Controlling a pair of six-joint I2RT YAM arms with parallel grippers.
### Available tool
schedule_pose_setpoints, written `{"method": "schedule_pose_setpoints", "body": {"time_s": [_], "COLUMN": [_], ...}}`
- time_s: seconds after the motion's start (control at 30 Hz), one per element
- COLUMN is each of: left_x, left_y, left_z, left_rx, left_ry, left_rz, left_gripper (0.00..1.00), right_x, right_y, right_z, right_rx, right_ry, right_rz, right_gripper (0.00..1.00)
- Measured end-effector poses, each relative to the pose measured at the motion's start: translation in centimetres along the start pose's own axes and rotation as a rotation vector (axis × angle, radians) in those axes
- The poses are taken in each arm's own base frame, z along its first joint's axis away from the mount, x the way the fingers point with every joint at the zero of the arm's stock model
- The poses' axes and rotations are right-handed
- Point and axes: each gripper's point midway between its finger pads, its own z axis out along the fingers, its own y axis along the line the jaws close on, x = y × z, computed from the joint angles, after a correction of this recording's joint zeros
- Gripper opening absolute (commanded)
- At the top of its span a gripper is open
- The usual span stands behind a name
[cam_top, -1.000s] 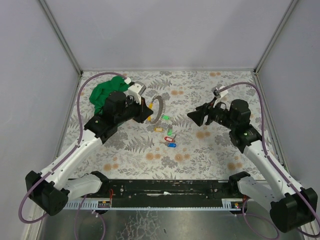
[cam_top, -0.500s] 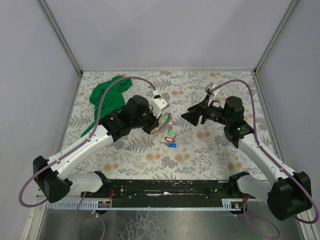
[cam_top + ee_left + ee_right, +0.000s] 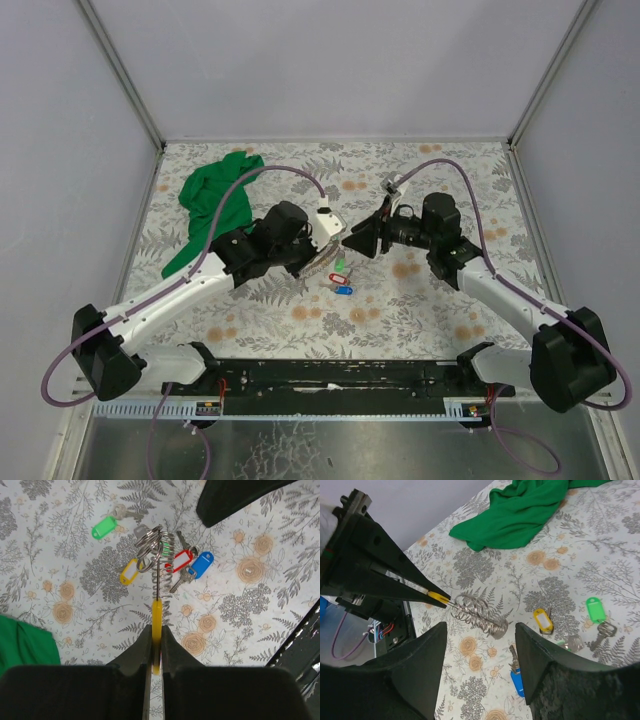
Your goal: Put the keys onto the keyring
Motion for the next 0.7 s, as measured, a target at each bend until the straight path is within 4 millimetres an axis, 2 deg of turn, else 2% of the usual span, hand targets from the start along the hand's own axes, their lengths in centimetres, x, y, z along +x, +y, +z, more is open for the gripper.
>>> {"method": "schedule_pose_setpoints", "body": {"time_s": [0.47, 0.7], "left_x": [2.4, 2.4], "left_y": [-1.4, -1.4], "left_z": [0.8, 0.3], "left_rx": [0.063, 0.059], "left_ry": [0.05, 0.027], "left_rz": [0.017, 0.02], "left_gripper": [0.0, 0.0], "right_x": [1.6, 2.0], "right_y": [1.4, 0.8], "right_z": [3.7, 4.9], "right_rx": [-0.089, -0.044], "right_ry": [0.09, 0.161], "right_rz": [0.024, 0.042], "right_gripper": [0.61, 0.59]}}
